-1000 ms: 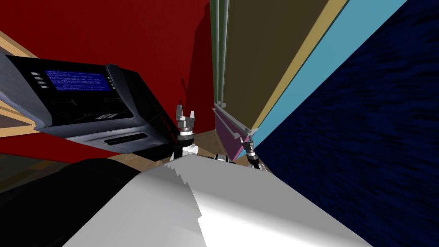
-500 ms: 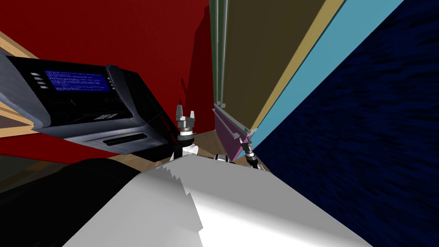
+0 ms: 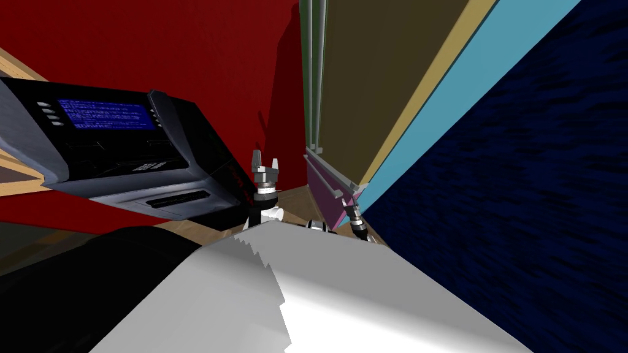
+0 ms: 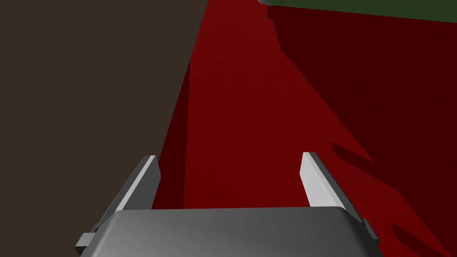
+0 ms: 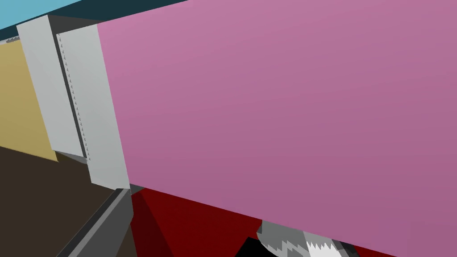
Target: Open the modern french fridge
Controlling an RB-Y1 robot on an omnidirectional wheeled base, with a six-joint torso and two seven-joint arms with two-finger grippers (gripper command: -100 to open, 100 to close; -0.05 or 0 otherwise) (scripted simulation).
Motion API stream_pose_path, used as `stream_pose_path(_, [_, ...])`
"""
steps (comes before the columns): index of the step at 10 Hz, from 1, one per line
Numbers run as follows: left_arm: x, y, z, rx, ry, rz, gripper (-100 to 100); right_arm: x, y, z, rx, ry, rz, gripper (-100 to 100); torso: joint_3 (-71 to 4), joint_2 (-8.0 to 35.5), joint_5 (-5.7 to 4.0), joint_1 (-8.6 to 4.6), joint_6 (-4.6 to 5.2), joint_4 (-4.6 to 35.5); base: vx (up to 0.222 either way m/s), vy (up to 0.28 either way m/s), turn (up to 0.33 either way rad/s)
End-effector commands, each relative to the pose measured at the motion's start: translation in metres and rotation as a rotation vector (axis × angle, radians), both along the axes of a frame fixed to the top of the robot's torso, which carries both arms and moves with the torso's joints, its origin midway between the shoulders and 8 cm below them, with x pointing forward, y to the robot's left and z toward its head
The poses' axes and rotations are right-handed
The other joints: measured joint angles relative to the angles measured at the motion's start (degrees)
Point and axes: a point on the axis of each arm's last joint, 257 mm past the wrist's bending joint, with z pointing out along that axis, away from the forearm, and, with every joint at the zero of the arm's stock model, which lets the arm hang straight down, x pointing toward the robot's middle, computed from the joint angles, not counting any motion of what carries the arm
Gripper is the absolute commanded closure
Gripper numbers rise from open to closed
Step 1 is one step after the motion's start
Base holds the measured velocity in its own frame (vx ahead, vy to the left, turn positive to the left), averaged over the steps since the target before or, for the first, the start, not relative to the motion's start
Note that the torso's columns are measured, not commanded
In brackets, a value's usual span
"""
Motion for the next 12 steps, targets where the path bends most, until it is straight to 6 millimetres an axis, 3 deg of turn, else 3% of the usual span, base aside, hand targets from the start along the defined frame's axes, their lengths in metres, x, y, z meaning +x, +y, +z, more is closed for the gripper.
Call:
stream_pose_path(1, [0.0, 0.0, 0.0, 0.0, 0.0, 0.0, 0, -0.002, 0.004, -0.013, -0.035, 0.031, -0.014, -100, 0.02, 0.06, -0.02, -0.01, -0.03, 0.06, 0.007, -0.007, -0.005])
stream_pose_path(6, [0.0, 0.0, 0.0, 0.0, 0.0, 0.0, 0, -0.012, 0.039, -0.035, -0.097, 0.026, -0.057, -100, 0.82, 1.56, 0.21, -0.18, 0.48, 0.87, 0.02, 0.002, 0.023])
stream_pose_path(7, [0.0, 0.0, 0.0, 0.0, 0.0, 0.0, 0, -0.012, 0.039, -0.035, -0.103, 0.023, -0.059, -100, 0.99, 1.88, 0.23, -0.16, 0.52, 0.97, -0.003, -0.004, 0.011])
stream_pose_path(11, [0.0, 0.0, 0.0, 0.0, 0.0, 0.0, 0, -0.015, 0.073, -0.037, -0.072, 0.017, -0.084, -100, 0.88, 1.74, 0.27, -0.08, 0.55, 0.93, -0.002, -0.004, 0.009])
stream_pose_path(12, [0.0, 0.0, 0.0, 0.0, 0.0, 0.0, 0, -0.015, 0.069, -0.036, -0.078, 0.018, -0.082, -100, 0.85, 1.7, 0.26, -0.07, 0.51, 0.93, 0.0, 0.0, 0.0])
